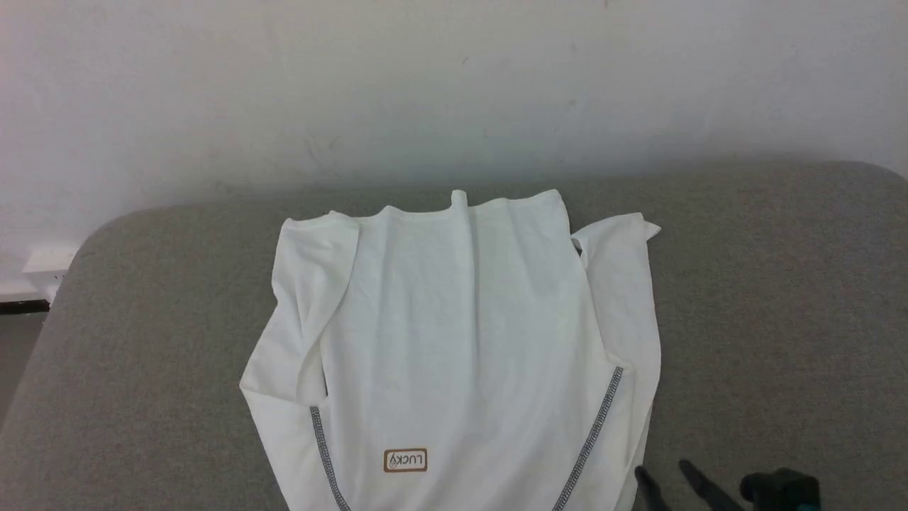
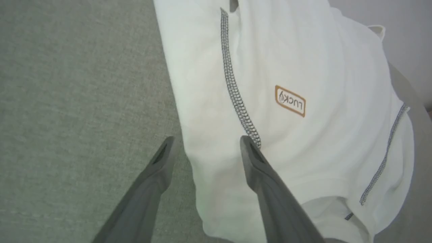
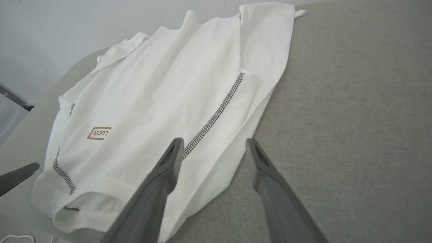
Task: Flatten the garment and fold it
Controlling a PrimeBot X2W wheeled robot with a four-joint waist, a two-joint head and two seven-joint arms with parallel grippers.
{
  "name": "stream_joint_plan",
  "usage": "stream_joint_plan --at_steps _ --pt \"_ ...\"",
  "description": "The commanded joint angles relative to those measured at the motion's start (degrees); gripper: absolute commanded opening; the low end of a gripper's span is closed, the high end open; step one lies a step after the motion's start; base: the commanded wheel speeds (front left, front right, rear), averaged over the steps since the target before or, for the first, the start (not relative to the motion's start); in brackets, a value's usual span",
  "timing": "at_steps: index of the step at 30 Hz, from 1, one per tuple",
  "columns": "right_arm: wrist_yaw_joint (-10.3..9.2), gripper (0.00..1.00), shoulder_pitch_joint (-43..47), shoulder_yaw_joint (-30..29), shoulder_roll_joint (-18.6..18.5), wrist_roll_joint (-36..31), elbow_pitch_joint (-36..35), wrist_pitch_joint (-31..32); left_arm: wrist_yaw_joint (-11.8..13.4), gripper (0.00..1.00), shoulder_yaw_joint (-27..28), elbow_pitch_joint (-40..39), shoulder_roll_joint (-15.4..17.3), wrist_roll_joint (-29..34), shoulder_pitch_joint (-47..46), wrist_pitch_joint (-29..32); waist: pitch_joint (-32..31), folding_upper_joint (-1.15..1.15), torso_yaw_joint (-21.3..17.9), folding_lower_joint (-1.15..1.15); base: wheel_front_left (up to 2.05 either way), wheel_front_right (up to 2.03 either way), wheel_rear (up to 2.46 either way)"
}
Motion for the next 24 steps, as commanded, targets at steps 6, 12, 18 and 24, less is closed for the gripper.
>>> stream_joint_plan --at_steps 6,12,18,24 --pt "-0.05 1.0 -2.8 -3.1 1.2 -2.7 -6.3 -6.1 0.6 1.0 3.7 -6.4 2.8 2.7 -5.3 -5.3 0.9 0.0 -1.1 0.0 0.0 0.0 0.0" --pt "-0.05 1.0 -6.8 -5.8 1.7 -5.6 -11.5 -6.1 0.6 1.0 7.8 -7.7 7.2 4.1 -15.3 -6.8 4.8 0.0 -2.7 0.0 0.0 0.0 0.0" --pt "-0.05 1.0 -12.6 -4.9 1.9 -6.5 -14.6 -5.5 -1.6 1.0 11.2 -2.3 11.9 2.2 -32.0 -4.5 12.7 0.0 -5.4 0.0 0.0 0.0 0.0" --pt "-0.05 1.0 -17.3 -3.9 1.9 -6.7 -15.7 -6.1 -6.0 1.0 10.8 8.6 17.5 0.4 -49.6 2.2 20.3 0.0 -8.2 0.0 0.0 0.0 0.0"
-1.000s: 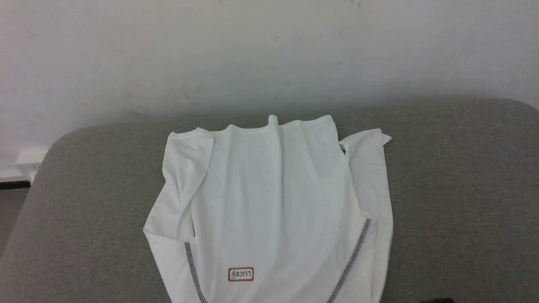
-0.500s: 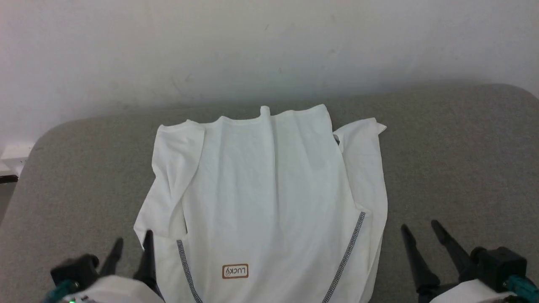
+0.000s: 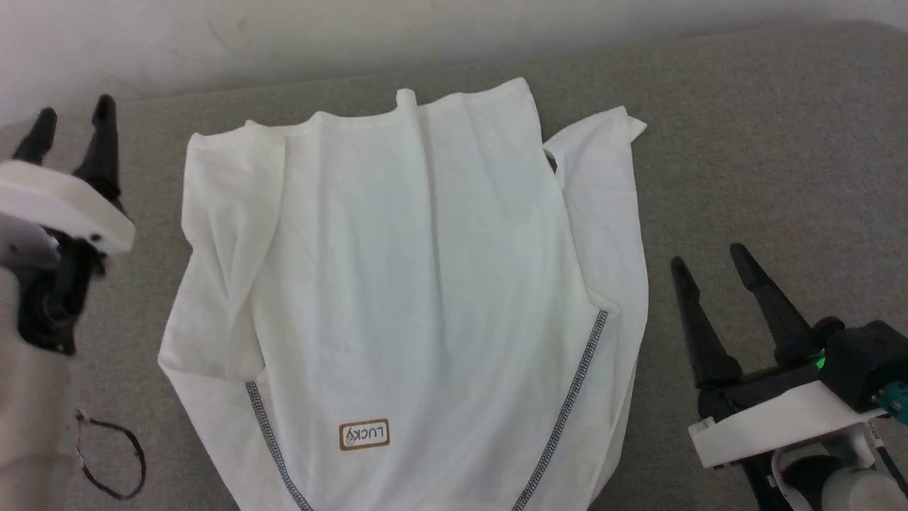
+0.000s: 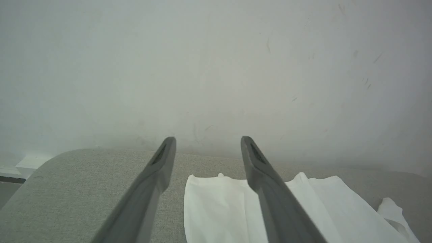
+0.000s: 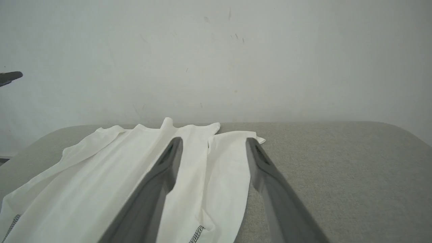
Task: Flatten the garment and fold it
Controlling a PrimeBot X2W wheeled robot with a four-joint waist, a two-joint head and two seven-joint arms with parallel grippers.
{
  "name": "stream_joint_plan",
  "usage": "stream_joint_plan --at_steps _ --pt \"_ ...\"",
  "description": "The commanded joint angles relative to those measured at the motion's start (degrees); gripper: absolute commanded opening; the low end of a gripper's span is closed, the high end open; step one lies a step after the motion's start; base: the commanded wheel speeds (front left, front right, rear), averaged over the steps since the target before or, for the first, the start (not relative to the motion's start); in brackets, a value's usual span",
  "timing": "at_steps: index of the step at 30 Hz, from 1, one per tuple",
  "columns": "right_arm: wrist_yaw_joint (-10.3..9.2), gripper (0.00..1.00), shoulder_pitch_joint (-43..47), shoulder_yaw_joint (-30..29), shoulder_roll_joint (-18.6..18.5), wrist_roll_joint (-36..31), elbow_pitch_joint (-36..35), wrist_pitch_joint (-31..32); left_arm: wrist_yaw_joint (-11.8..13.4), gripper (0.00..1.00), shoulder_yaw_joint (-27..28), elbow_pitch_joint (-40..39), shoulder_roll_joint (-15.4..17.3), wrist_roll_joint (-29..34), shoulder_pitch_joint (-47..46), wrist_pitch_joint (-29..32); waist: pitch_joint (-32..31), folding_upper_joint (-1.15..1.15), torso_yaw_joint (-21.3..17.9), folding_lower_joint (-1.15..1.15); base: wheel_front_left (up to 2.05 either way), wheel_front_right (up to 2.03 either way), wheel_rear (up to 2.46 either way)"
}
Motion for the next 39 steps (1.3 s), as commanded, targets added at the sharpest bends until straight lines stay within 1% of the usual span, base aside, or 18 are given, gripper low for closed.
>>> stream_joint_plan --at_steps 1,6,8,12,13,16,18,20,23,25,26,27,28,29,31,33,37,39 --pt "-0.04 1.0 -1.2 0.5 0.2 -0.4 -0.4 -0.3 -1.2 1.0 -0.4 2.2 1.4 -0.5 -3.7 1.9 8.0 0.0 -4.2 -0.02 0.0 0.0 0.0" --pt "-0.04 1.0 -3.7 2.0 0.2 0.6 -0.4 -1.5 -4.7 1.0 -2.6 10.9 5.7 -1.7 -16.3 11.8 13.5 0.0 -6.9 -0.02 0.0 0.0 0.0" --pt "-0.04 1.0 -4.4 2.7 0.2 1.0 -0.1 -2.0 -5.7 1.0 -3.4 14.0 7.1 -2.2 -20.1 16.0 15.1 0.0 -8.0 -0.02 0.0 0.0 0.0" --pt "-0.04 1.0 -5.5 3.9 0.2 1.6 0.7 -2.7 -6.8 1.0 -5.3 19.9 9.3 -2.5 -25.4 24.4 17.8 0.0 -9.8 -0.02 0.0 0.0 0.0" --pt "-0.04 1.0 -5.7 4.2 0.2 1.7 0.9 -2.9 -6.8 1.0 -5.6 21.1 9.8 -2.7 -26.3 26.3 18.3 0.0 -10.2 -0.02 0.0 0.0 0.0" --pt "-0.04 1.0 -6.0 4.6 0.2 1.9 1.1 -3.4 -5.8 1.0 -6.4 23.9 11.4 -2.3 -27.3 30.9 19.5 0.0 -11.3 -0.02 0.0 0.0 0.0" --pt "-0.04 1.0 -6.1 4.6 0.2 2.1 1.2 -3.7 -5.1 1.0 -6.8 25.3 12.2 -1.9 -27.4 32.6 20.1 0.0 -11.7 -0.02 0.0 0.0 0.0" --pt "-0.04 1.0 -5.8 4.5 0.2 2.5 1.5 -3.8 -4.1 1.0 -7.3 26.3 12.7 -1.7 -26.8 34.8 20.4 0.0 -11.9 -0.02 0.0 0.0 0.0" --pt "-0.04 1.0 -5.7 4.7 0.2 2.9 1.9 -3.9 -3.6 1.0 -8.4 28.1 14.2 -1.1 -25.3 39.1 20.7 0.0 -12.2 -0.02 0.0 0.0 0.0" --pt "-0.04 1.0 -5.6 4.7 0.2 3.1 2.1 -4.0 -2.9 1.0 -9.3 28.4 14.6 -1.0 -24.1 42.1 20.7 0.0 -12.3 -0.02 0.0 0.0 0.0" --pt "-0.04 1.0 -5.6 4.7 0.2 3.2 2.1 -4.0 -2.7 0.95 -10.0 28.2 14.7 -0.7 -23.4 43.9 20.7 0.0 -12.2 -0.02 0.0 0.0 0.0" --pt "-0.04 1.0 -5.6 4.7 0.2 3.2 2.2 -4.0 -2.5 0.49 -10.4 27.9 14.8 -0.7 -22.8 45.6 20.7 0.0 -12.2 -0.02 0.0 0.0 0.0" --pt "-0.04 1.0 -5.6 4.6 0.2 3.3 2.2 -3.9 -2.2 0.1 -10.6 27.3 14.8 -0.8 -22.3 46.6 20.7 0.0 -12.1 -0.02 0.0 0.0 0.0" --pt "-0.04 1.0 -5.7 4.7 0.2 3.3 2.2 -3.9 -1.7 0.0 -10.4 26.5 14.7 -1.0 -22.0 46.8 20.6 0.0 -12.0 -0.02 0.0 0.0 0.0" --pt "-0.04 1.0 -5.9 4.9 0.2 3.6 2.4 -3.7 -0.9 0.0 -10.3 25.1 15.1 -0.4 -21.4 45.5 20.3 0.0 -11.9 -0.02 0.0 0.0 0.0" --pt "-0.04 1.0 -5.9 4.5 0.2 4.6 2.8 -3.5 1.2 0.0 -9.2 23.6 14.9 0.2 -21.2 41.0 19.4 0.0 -11.7 -0.02 0.0 0.0 0.0" --pt "-0.04 1.0 -5.7 3.1 0.2 4.4 4.0 -3.3 2.6 0.0 -8.7 22.2 14.3 1.5 -20.8 34.7 16.3 0.0 -10.6 -0.02 0.0 0.0 0.0" --pt "-0.04 1.0 -5.4 2.5 0.2 4.1 4.7 -3.1 2.8 0.0 -8.6 21.6 13.8 1.8 -20.8 32.0 14.1 0.0 -9.8 -0.02 0.0 0.0 0.0"
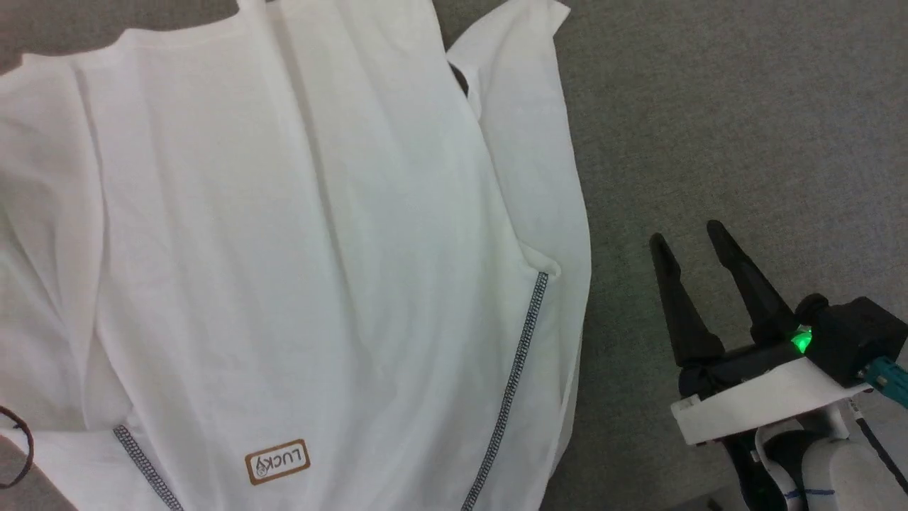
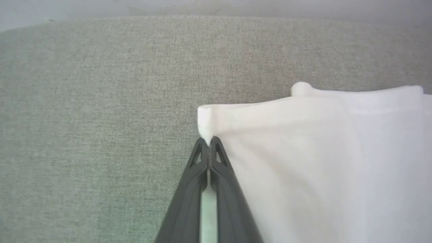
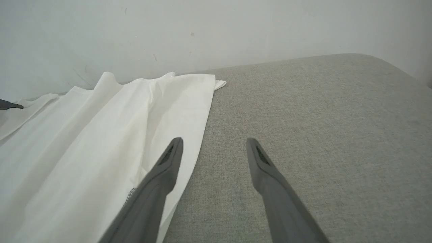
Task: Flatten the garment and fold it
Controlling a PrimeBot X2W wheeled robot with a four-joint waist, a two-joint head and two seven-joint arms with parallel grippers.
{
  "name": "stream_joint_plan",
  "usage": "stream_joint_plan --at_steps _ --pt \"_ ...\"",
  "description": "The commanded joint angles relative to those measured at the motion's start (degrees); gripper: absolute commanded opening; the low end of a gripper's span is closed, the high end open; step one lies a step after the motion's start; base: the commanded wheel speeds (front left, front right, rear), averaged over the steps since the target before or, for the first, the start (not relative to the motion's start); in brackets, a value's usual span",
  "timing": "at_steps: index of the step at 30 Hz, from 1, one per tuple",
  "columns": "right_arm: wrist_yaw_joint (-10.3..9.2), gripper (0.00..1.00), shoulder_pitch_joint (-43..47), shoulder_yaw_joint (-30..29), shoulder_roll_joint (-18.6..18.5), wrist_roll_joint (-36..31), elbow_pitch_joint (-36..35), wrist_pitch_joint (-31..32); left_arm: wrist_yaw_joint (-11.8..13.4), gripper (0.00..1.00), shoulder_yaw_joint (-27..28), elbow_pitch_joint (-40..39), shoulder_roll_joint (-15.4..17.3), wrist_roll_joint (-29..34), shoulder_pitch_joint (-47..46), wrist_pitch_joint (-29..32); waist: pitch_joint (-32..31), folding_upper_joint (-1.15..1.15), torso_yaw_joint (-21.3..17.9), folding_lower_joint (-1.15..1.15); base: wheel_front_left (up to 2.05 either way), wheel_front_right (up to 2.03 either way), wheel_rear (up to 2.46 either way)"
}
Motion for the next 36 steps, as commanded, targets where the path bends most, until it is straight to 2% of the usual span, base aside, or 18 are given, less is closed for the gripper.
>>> stream_joint_plan --at_steps 1,8,11,17,25,31,32,36 --pt "-0.04 1.0 0.0 -0.4 0.2 -0.2 0.5 0.3 0.3 0.0 -0.5 0.2 -0.8 1.1 1.7 -2.4 -4.5 0.0 1.9 -0.01 0.0 0.0 0.0" --pt "-0.04 1.0 1.8 -1.9 0.2 -2.5 0.5 2.3 -0.2 0.0 -1.0 -3.4 -2.8 2.6 1.3 -11.5 -13.4 0.0 5.0 -0.01 0.0 0.0 0.0" --pt "-0.04 1.0 3.4 -2.8 0.2 -3.0 -0.1 3.5 -0.9 0.0 -1.9 -5.7 -4.6 2.9 2.9 -15.4 -17.2 0.0 6.3 -0.01 0.0 0.0 0.0" --pt "-0.04 1.0 7.3 -5.9 0.2 -3.1 -1.6 5.5 -2.0 0.0 -3.9 -14.3 -11.1 0.7 10.0 -20.2 -22.4 0.0 9.1 -0.01 0.0 0.0 0.0" --pt "-0.04 1.0 10.6 -7.8 0.2 -2.5 -3.1 7.5 -1.0 0.0 -13.8 -24.5 -22.2 0.2 26.6 -21.5 -27.0 0.0 9.5 -0.01 0.0 0.0 0.0" --pt "-0.04 1.0 12.5 -7.8 0.2 -1.7 -3.9 8.6 -1.3 0.0 -23.0 -24.1 -29.7 0.2 36.5 -21.3 -28.3 0.0 7.7 -0.01 0.0 0.0 0.0" --pt "-0.04 1.0 12.5 -7.8 0.2 -1.7 -3.9 8.6 -1.3 0.0 -23.0 -24.1 -29.7 0.2 36.5 -21.3 -28.3 0.0 7.7 -0.01 0.0 0.0 0.0" --pt "-0.04 1.0 13.2 -7.8 0.2 -1.4 -4.3 9.3 -2.3 0.0 -27.6 -19.6 -33.6 0.7 38.5 -22.5 -28.0 0.0 7.0 -0.01 0.0 0.0 0.0"
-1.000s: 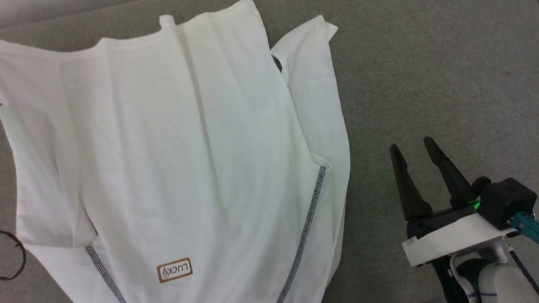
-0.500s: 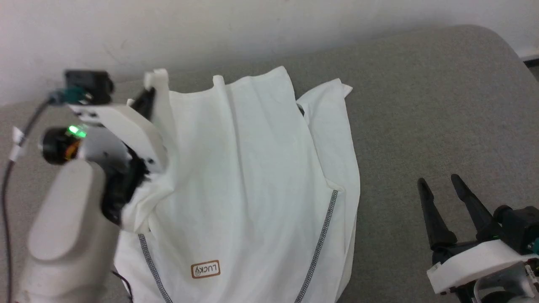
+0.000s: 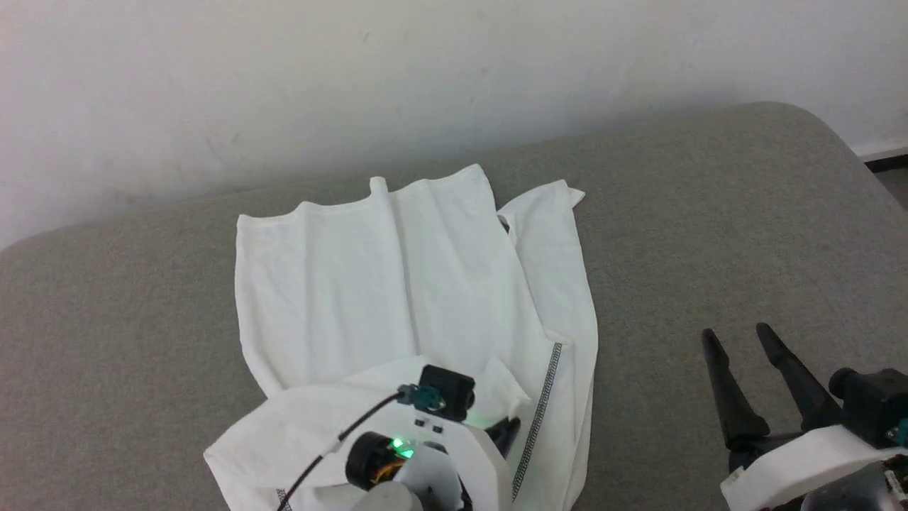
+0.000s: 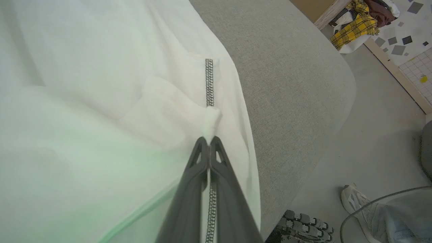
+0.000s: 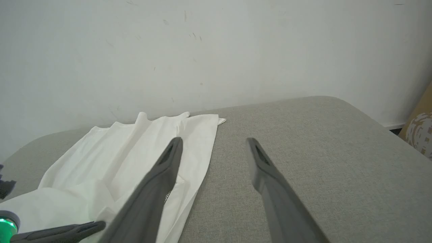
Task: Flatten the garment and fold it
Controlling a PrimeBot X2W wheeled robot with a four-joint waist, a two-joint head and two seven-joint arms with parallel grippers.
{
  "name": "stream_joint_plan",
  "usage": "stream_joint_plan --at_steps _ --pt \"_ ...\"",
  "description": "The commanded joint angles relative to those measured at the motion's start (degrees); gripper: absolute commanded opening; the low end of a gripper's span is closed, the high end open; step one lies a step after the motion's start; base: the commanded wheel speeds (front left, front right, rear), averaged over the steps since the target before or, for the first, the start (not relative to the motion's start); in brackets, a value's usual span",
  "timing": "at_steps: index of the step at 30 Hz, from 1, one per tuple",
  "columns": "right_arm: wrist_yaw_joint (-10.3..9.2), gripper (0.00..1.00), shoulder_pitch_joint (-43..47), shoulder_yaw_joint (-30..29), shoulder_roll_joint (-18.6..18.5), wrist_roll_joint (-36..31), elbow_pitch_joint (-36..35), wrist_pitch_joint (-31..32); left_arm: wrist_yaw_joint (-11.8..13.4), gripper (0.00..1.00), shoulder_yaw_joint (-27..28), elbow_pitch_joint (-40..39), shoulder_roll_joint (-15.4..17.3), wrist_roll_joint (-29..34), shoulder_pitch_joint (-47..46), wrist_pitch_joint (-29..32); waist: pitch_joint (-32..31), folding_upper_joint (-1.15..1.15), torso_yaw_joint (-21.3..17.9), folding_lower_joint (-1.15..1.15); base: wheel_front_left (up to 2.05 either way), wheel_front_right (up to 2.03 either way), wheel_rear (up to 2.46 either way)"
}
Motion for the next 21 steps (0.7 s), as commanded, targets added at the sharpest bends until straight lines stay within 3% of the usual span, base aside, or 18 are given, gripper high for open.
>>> stream_joint_plan --at_steps 1,8,9,10,11,17,21 --pt "-0.04 1.0 0.3 0.2 0.2 0.4 -0.4 0.4 -0.7 0.0 -1.1 1.2 -0.8 0.7 -0.1 -0.8 0.5 0.0 -0.6 0.01 0.0 0.0 0.0" --pt "-0.04 1.0 -1.1 0.8 0.2 0.6 -0.6 0.7 -2.6 0.0 -6.5 9.5 -3.2 -0.2 -2.0 -3.9 2.8 0.0 -1.2 0.01 0.0 0.0 0.0" --pt "-0.04 1.0 -1.3 0.8 0.2 0.7 -0.6 0.6 -2.8 0.27 -6.8 10.8 -3.3 -0.7 -2.2 -4.4 3.1 0.0 -1.2 0.01 0.0 0.0 0.0" --pt "-0.04 1.0 -1.5 0.7 0.2 0.7 -0.5 0.5 -3.0 0.95 -7.0 11.8 -3.4 -1.3 -2.4 -4.9 3.3 0.0 -1.1 0.01 0.0 0.0 0.0" --pt "-0.04 1.0 -1.6 0.7 0.2 0.7 -0.4 0.5 -3.2 1.0 -7.1 12.6 -3.4 -1.8 -2.7 -5.8 3.5 0.0 -1.0 0.01 0.0 0.0 0.0" --pt "-0.04 1.0 -1.9 1.2 0.2 -0.9 0.2 0.4 -5.9 1.0 -5.4 8.5 -3.5 -7.0 -3.6 -15.3 2.8 0.0 1.1 0.01 0.0 0.0 0.0" --pt "-0.04 1.0 -2.1 1.6 0.2 -2.3 0.2 0.7 -5.6 1.0 -2.5 3.3 -2.2 -6.6 -3.5 -21.9 1.5 0.0 2.9 0.01 0.0 0.0 0.0"
